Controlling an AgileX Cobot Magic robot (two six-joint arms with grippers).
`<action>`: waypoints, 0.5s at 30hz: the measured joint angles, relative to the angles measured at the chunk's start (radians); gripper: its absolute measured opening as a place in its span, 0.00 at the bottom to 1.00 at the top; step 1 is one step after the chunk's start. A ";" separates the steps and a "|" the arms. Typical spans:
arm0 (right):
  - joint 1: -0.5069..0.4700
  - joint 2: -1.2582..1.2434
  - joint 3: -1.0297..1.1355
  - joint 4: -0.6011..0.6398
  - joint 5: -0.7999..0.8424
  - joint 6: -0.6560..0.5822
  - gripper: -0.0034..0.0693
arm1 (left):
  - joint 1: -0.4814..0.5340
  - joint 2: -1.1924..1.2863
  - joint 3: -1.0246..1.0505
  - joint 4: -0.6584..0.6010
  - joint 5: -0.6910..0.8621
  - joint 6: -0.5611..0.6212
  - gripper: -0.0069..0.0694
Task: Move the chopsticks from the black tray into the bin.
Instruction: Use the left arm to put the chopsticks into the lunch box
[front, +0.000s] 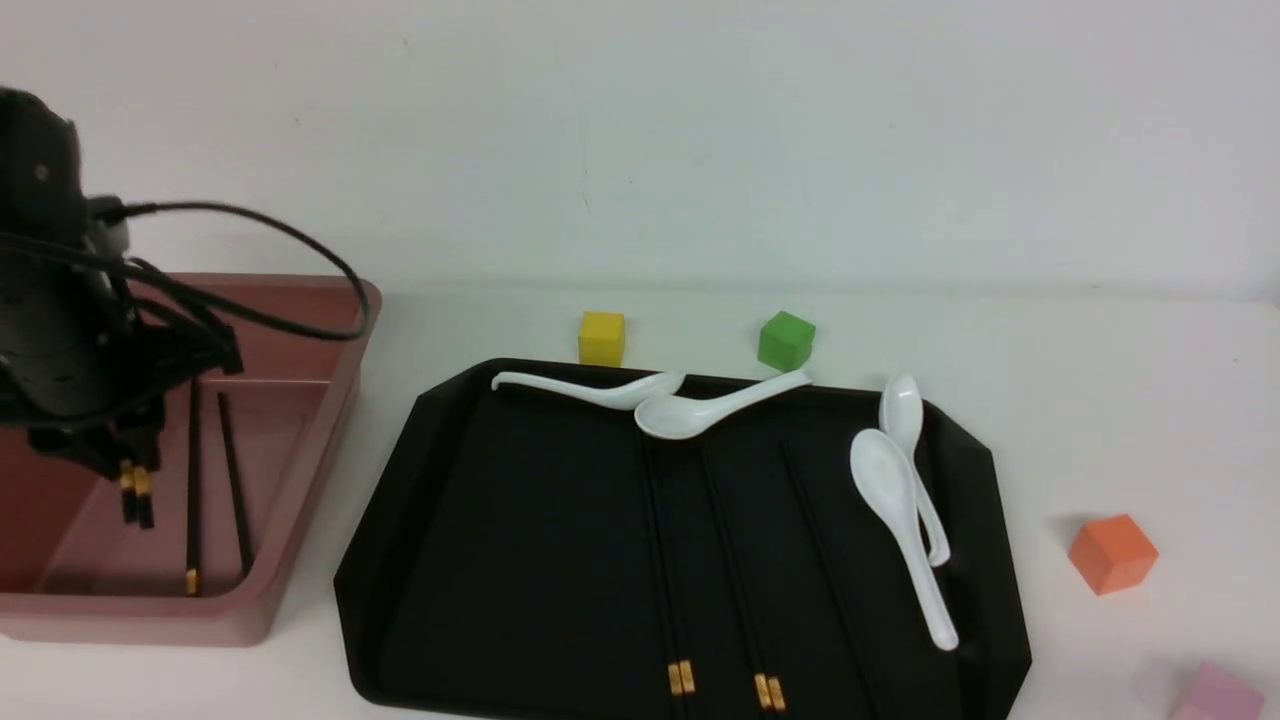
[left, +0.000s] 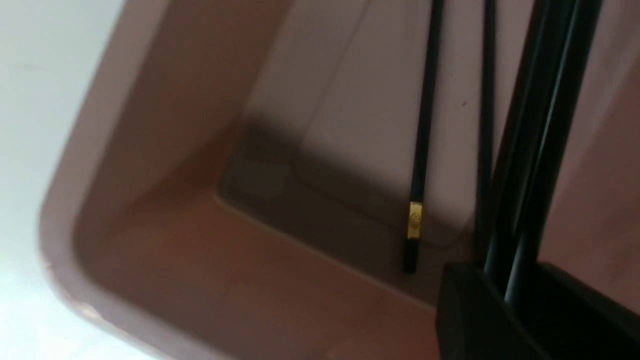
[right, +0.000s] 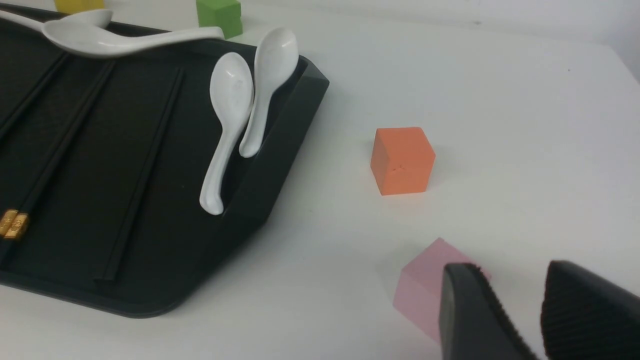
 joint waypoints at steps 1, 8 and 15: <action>0.000 0.000 0.000 0.000 0.000 0.000 0.38 | 0.000 0.012 0.000 -0.003 -0.003 0.000 0.25; 0.000 0.000 0.000 0.000 0.000 0.000 0.38 | 0.000 0.078 0.003 -0.017 -0.007 0.022 0.37; 0.000 0.000 0.000 0.000 0.000 0.000 0.38 | 0.000 0.081 0.003 -0.025 0.027 0.047 0.43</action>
